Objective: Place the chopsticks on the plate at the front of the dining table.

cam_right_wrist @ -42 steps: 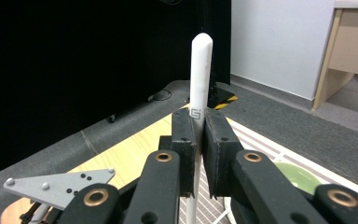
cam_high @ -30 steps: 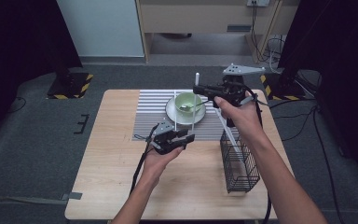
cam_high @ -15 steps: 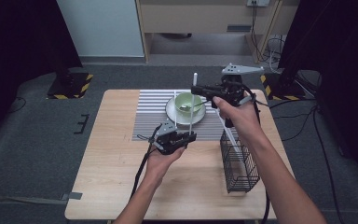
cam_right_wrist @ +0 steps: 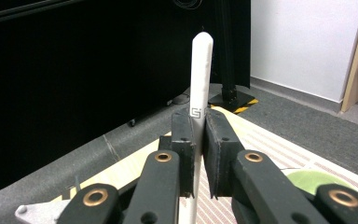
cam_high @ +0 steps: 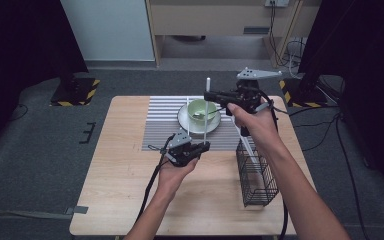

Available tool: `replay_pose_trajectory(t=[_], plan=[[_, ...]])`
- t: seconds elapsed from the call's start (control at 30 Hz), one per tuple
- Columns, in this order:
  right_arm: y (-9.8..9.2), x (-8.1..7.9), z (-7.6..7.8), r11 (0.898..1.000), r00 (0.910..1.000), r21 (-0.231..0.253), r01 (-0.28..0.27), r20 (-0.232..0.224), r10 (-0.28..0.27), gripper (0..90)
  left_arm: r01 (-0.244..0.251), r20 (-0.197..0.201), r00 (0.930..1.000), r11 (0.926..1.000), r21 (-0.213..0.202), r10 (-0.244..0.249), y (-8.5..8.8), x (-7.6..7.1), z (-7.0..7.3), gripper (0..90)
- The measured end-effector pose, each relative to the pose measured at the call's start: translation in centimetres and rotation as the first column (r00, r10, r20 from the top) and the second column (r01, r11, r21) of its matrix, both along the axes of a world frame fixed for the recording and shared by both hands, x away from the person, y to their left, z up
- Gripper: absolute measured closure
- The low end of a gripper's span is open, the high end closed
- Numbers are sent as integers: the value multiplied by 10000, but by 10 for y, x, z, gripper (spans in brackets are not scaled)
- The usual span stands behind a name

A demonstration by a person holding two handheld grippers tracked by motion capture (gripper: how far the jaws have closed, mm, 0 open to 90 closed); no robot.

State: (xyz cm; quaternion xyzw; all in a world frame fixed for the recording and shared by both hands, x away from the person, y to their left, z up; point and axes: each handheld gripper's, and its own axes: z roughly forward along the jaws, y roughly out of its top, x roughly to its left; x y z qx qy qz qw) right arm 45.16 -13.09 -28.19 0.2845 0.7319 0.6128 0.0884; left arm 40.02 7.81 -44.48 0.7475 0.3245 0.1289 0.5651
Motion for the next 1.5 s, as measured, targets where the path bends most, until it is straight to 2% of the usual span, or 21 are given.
replay_pose_trajectory(t=[0.2, 0.3, 0.43, 0.6, 0.63, 0.83, 0.87, 0.9, 0.93, 0.97, 1.0, 1.03, 1.07, 1.1, 1.17, 1.33, 1.47, 1.5], plan=[[-3, -1, -1, 9986, 9993, -400, 344, 187, -336, 585, -389, 108, 9992, 9992, -113, 390, 4, 2, 3, 864], [-6, -2, -3, 9975, 9984, -485, 507, 267, -495, 514, -576, 36, 9983, 9983, -134, 576, 8, 4, 4, 864], [-17, -3, -7, 9946, 9952, -552, 882, 462, -857, 484, -838, 54, 9965, 9964, -98, 839, 13, 5, 6, 865], [-37, 2, -14, 9868, 9870, -457, 1555, 478, -1534, 433, -1324, 140, 9911, 9912, -78, 1325, 18, 6, 7, 864], [-37, 2, -14, 9868, 9870, -457, 1555, 478, -1534, 433, -1324, 140, 9911, 9912, -78, 1325, 18, 6, 7, 865], [-65, 7, -23, 9659, 9668, -572, 2523, 558, -2493, 316, -1608, 330, 9864, 9870, -13, 1608, 19, 6, 8, 865], [-74, 8, -28, 9558, 9565, -549, 2890, 584, -2858, 270, -1746, 292, 9842, 9846, -53, 1746, 19, 6, 8, 865], [-74, 8, -28, 9558, 9565, -549, 2890, 584, -2858, 270, -1746, 292, 9842, 9846, -53, 1746, 19, 6, 8, 865], [-82, 9, -33, 9444, 9456, -554, 3240, 508, -3214, 239, -1802, 292, 9832, 9836, -59, 1803, 20, 7, 8, 865], [-82, 9, -33, 9444, 9456, -554, 3240, 508, -3214, 239, -1853, 304, 9822, 9826, -69, 1855, 20, 7, 8, 865], [-90, 10, -38, 9345, 9364, -631, 3503, 464, -3479, 221, -1913, 307, 9810, 9815, -54, 1914, 20, 7, 8, 865], [-90, 10, -38, 9345, 9364, -631, 3503, 464, -3479, 221, -1913, 307, 9810, 9815, -54, 1914, 20, 7, 8, 865], [-97, 11, -41, 9269, 9288, -615, 3704, 389, -3685, 204, -1983, 303, 9797, 9801, 40, 1981, 20, 8, 8, 865], [-97, 11, -41, 9269, 9288, -615, 3704, 389, -3685, 204, -1983, 303, 9797, 9801, 40, 1981, 20, 8, 8, 865], [-103, 11, -44, 9194, 9215, -627, 3883, 393, -3865, 191, -2072, 198, 9781, 9783, 12, 2071, 21, 8, 7, 865], [-118, 10, -51, 8935, 8965, -736, 4430, 323, -4418, 161, -2290, 263, 9730, 9734, -93, 2292, 21, 8, 6, 865], [-131, 8, -56, 8692, 8725, -770, 4884, 256, -4879, 137, -2520, 265, 9673, 9677, -87, 2521, 21, 9, 5, 866], [-131, 8, -56, 8692, 8725, -770, 4884, 256, -4879, 137, -2589, 305, 9654, 9659, -99, 2591, 21, 9, 5, 866]])
